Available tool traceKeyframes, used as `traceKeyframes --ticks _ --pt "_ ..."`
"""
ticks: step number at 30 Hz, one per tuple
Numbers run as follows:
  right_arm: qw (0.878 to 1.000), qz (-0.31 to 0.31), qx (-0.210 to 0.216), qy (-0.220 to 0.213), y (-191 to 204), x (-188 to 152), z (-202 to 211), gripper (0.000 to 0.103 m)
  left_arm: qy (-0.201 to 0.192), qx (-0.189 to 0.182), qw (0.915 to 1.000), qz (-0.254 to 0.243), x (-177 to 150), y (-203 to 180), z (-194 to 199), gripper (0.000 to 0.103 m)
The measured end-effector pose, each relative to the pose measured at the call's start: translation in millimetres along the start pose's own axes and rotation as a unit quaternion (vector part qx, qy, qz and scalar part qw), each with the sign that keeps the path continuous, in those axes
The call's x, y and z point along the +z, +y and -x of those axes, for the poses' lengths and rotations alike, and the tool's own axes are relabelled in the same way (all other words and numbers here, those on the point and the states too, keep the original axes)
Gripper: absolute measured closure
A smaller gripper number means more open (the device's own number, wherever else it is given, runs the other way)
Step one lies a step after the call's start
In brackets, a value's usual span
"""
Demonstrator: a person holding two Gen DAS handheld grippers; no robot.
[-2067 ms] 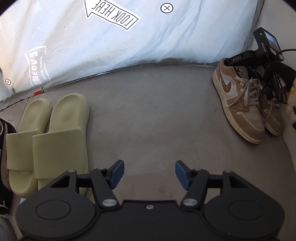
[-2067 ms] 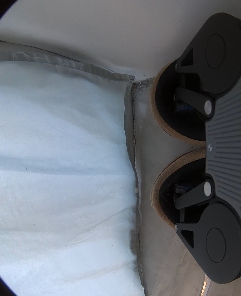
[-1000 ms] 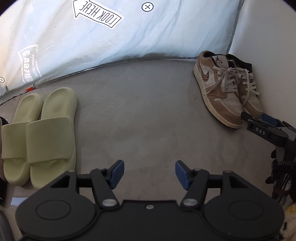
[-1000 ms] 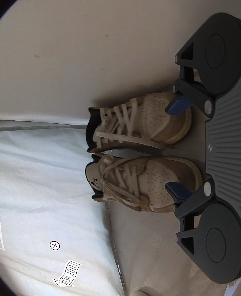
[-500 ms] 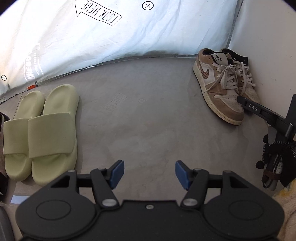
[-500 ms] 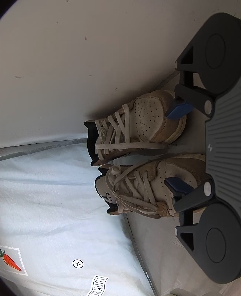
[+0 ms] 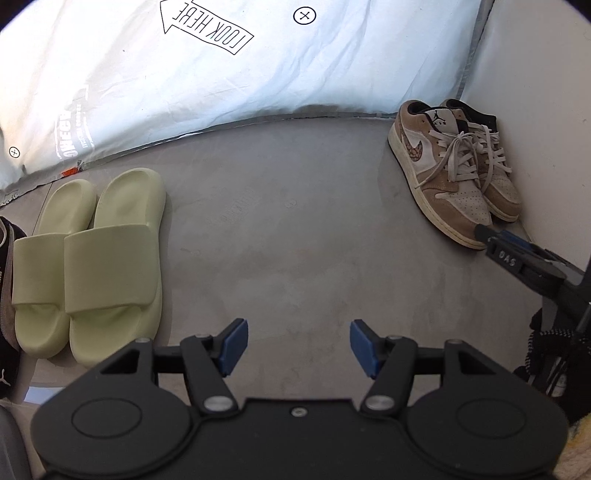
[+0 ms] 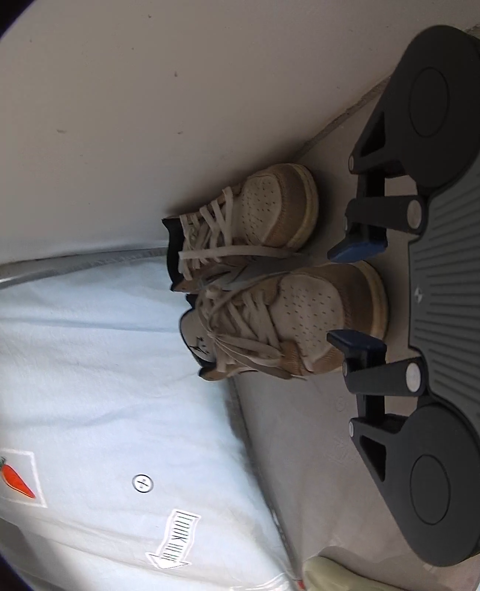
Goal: Organize scattered shoes
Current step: 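Lower the tan sneakers into the corner and push them against the wall, then open the right gripper, withdraw, and move it over the pale green slides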
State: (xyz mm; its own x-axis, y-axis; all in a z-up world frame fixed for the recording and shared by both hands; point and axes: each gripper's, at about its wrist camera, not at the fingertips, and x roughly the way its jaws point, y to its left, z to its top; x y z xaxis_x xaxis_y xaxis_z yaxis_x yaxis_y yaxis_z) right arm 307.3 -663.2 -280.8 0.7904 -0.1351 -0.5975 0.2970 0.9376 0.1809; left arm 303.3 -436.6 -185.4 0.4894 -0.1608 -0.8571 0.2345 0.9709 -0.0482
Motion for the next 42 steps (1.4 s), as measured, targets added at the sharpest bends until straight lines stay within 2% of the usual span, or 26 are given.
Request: traceKeyframes --ticks 2,4,5,10,18,23,26,30,35,42 --pt "1.0 -0.005 0.002 0.01 5.3 -2.0 -8.8 0.053 -0.006 -0.001 1.0 -0.006 -0.1 -1.9 3.2 0.041" --pt "1.0 -0.004 0.004 0.006 7.8 1.8 -16.8 0.028 -0.008 -0.001 0.9999 -0.007 -0.4 -1.5 4.9 0.041" --pt "1.0 0.006 0.003 0.008 9.4 5.0 -23.2 0.025 -0.008 -0.001 0.9999 -0.006 -0.3 -0.7 5.0 0.041" --pt "0.999 0.034 0.017 0.022 5.8 20.5 -50.2 0.025 -0.001 0.002 0.9999 0.01 0.9 6.6 0.7 0.041" --pt "0.999 0.025 0.003 0.025 6.6 38.3 -72.7 0.027 -0.004 0.004 0.9999 0.014 2.3 9.4 2.9 0.041" --pt "0.999 0.025 0.013 0.025 4.8 40.3 -76.5 0.026 -0.008 -0.005 0.9992 0.038 1.5 19.8 10.1 0.041" --pt "0.999 0.013 0.013 0.027 0.8 37.0 -63.4 0.025 -0.021 0.002 0.9989 0.041 -2.8 25.4 20.5 0.041" --pt "0.999 -0.006 0.027 0.015 -14.7 23.7 -21.7 0.024 -0.034 0.012 0.9982 0.048 -14.6 38.5 38.7 0.041" --pt "0.998 -0.035 0.054 0.006 -24.5 -7.2 37.6 0.018 -0.056 0.038 0.9942 0.084 -42.3 65.0 72.9 0.037" --pt "0.994 -0.027 0.109 0.006 24.5 -34.0 91.2 0.018 -0.09 0.063 0.9865 0.121 -88.5 107.2 122.7 0.031"
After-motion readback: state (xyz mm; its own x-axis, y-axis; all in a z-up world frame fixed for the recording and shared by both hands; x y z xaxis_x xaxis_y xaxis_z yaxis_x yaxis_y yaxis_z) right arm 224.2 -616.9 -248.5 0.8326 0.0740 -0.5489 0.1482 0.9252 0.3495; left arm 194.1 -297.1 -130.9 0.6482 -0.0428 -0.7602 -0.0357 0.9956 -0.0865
